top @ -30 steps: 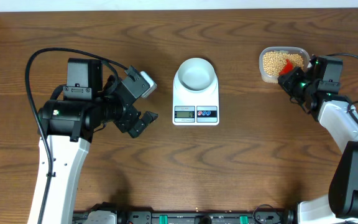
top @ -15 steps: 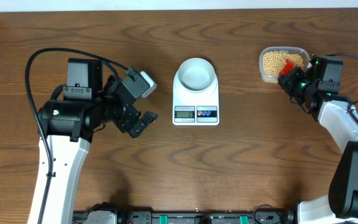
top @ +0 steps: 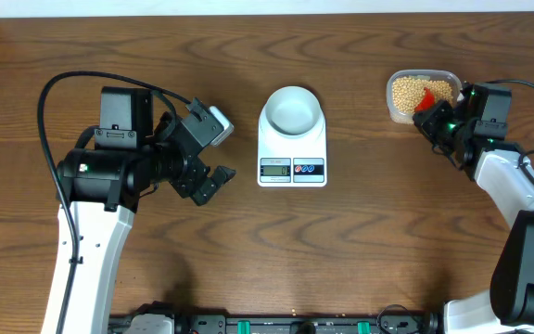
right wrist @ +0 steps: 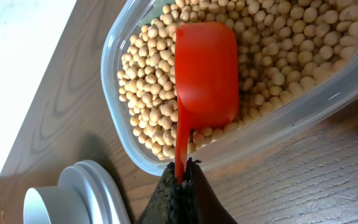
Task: Scoop item into bowl and weigh 50g on scale
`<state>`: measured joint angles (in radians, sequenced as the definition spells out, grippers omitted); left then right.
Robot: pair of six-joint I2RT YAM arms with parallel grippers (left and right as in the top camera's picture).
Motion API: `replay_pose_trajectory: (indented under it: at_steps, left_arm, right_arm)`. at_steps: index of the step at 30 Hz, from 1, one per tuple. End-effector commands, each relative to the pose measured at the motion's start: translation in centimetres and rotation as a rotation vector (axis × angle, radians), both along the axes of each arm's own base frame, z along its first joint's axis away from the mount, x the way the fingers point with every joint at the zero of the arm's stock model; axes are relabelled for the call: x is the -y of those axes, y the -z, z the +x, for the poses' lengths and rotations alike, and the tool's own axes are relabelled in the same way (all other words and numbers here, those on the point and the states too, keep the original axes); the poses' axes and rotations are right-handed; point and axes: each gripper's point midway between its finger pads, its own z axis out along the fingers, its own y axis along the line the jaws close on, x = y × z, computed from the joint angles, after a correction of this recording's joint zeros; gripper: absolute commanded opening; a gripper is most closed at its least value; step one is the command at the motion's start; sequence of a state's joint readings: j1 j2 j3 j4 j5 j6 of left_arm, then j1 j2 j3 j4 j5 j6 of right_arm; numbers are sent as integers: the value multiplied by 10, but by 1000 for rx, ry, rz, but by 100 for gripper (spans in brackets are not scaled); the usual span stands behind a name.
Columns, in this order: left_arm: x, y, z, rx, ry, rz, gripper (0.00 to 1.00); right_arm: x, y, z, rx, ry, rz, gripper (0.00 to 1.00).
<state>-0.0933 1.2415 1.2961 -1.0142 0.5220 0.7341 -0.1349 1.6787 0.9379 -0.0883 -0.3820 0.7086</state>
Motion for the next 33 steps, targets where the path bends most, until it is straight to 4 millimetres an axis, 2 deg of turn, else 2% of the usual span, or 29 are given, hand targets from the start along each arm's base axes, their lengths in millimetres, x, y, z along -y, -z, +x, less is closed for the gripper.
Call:
replay_pose_trajectory:
  at_steps: [1, 33]
  left_arm:
    - [1, -9, 0, 25, 12, -12, 98]
    - [1, -9, 0, 25, 11, -12, 98]
  right_arm:
    - [-11, 4, -5, -28, -35, 79, 1]
    - [-7, -3, -8, -29, -35, 185, 1]
